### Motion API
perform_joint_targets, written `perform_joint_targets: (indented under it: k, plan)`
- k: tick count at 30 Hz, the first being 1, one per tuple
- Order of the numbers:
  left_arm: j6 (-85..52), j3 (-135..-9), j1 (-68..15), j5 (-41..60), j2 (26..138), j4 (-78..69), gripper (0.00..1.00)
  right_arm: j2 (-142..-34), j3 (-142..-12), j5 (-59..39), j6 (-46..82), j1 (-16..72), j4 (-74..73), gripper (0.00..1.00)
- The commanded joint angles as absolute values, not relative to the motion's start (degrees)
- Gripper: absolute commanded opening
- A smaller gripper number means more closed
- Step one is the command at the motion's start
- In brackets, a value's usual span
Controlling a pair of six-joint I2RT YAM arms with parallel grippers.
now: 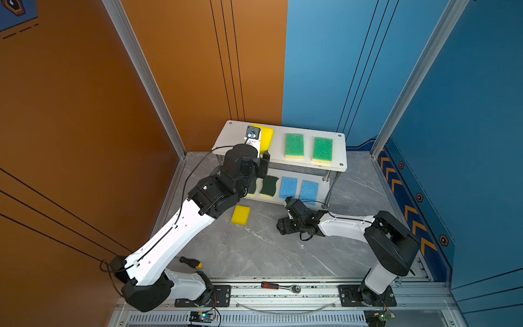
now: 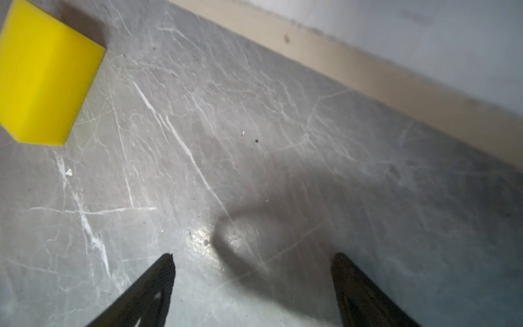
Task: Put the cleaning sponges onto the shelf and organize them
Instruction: 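Lift the yellow sponge with the left gripper up over the shelf top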
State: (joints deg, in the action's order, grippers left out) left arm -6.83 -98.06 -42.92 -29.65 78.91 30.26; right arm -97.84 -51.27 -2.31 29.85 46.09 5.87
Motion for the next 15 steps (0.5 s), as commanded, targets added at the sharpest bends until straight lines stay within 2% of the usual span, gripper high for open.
perform_joint_targets:
  k: [1, 8, 15]
  plan:
    - [-6.2, -102.9, -41.0, -25.2, 82.4, 29.7, 0.58, -99.7, -52.1, -3.5, 29.5, 46.4, 8.7, 0.85]
    - [-10.2, -108.8, -37.8, -19.7, 90.1, 29.9, 0.58, -101.6, -52.5, -3.9, 29.6, 46.3, 8.2, 0.85]
    - [-13.6, -108.8, -36.9, -17.8, 93.5, 31.1, 0.59, -103.2, -52.7, -5.0, 30.2, 46.4, 7.1, 0.85]
